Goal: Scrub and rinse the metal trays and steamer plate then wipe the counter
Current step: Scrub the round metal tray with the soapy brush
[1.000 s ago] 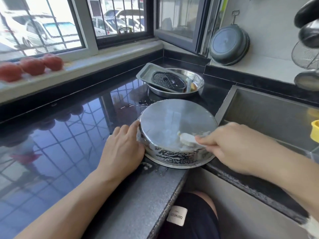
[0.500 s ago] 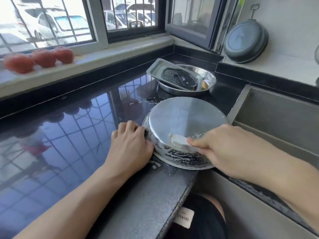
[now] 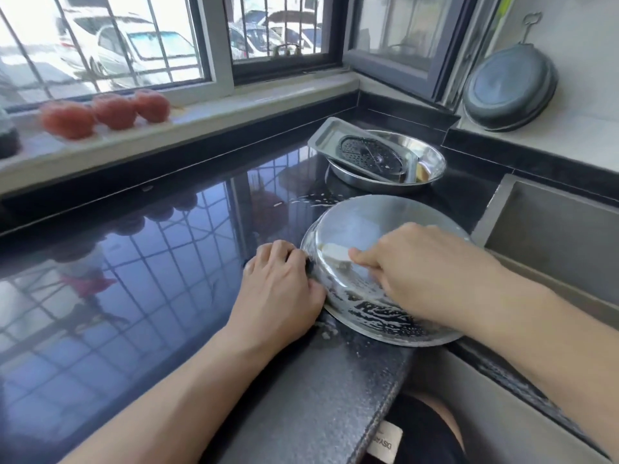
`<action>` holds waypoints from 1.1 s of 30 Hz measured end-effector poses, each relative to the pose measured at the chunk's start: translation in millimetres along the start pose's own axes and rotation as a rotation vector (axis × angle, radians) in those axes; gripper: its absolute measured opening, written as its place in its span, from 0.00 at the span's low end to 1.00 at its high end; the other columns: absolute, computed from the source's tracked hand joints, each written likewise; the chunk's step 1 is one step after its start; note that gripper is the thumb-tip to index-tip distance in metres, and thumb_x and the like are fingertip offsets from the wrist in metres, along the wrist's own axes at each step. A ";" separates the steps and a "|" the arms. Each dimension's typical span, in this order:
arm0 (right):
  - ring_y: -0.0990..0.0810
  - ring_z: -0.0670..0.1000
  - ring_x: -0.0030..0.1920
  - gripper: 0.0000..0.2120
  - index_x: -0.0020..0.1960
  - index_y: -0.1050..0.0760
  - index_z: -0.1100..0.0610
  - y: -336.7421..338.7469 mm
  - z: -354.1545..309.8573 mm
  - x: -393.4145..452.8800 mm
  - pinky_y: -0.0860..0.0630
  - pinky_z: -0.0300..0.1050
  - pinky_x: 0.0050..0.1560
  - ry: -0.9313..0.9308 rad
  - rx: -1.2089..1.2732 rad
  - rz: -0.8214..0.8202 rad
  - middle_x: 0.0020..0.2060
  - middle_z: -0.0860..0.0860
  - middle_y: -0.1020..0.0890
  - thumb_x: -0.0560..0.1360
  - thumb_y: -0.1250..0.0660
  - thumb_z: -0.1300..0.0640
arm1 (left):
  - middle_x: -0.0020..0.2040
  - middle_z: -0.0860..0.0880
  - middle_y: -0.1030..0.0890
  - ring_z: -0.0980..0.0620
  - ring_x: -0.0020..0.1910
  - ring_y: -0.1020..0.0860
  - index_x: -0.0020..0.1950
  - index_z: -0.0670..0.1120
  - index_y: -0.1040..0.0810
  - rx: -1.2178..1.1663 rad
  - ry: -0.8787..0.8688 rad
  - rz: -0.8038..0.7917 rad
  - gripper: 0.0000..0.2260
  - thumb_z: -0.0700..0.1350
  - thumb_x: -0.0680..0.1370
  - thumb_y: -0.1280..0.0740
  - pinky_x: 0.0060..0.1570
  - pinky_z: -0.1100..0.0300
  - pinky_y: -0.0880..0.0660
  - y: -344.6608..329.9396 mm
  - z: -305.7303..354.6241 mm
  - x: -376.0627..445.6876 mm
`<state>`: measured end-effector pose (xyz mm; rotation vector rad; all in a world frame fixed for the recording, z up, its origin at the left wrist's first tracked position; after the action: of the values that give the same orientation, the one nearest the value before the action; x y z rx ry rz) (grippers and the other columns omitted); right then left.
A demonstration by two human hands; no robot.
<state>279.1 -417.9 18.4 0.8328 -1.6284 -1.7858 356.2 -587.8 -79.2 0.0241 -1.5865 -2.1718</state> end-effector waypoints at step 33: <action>0.22 0.59 0.49 0.16 0.65 0.21 0.42 22.5 51.9 99.4 0.22 0.51 0.53 -0.287 0.015 -0.076 0.52 0.53 0.20 0.80 0.38 0.53 | 0.56 0.50 0.25 0.44 0.62 0.29 0.52 0.49 0.24 0.089 -0.032 0.056 0.15 0.53 0.74 0.45 0.68 0.48 0.34 -12.8 -5.3 -0.8</action>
<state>175.8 -463.1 37.5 0.6764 -1.8106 -2.0236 353.9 -589.2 -92.8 -0.0276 -1.6799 -2.0677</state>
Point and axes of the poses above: each hand's wrist, its own x-axis towards the middle knuckle, its own y-axis out of the back of the hand, z = x × y, the point moved 1 cm from there along x, towards the middle knuckle
